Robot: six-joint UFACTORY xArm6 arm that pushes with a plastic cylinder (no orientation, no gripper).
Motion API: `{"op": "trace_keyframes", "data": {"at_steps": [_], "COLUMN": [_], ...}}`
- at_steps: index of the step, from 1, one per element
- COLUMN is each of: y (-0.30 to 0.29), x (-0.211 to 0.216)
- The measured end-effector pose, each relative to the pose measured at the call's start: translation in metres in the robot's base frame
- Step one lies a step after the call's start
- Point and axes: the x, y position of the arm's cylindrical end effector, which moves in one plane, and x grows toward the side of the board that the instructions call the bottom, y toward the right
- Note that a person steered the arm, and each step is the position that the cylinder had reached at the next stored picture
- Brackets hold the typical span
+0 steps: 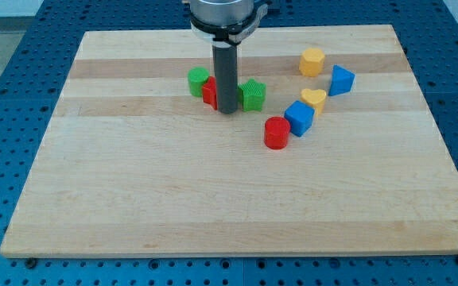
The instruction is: Push the yellow hexagon towards the center
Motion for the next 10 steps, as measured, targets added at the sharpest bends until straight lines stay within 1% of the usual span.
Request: {"op": "trace_keyframes", "data": {"at_steps": [2, 7, 10], "y": [0.016, 0.019, -0.018], "x": [0.000, -0.070, -0.077]}}
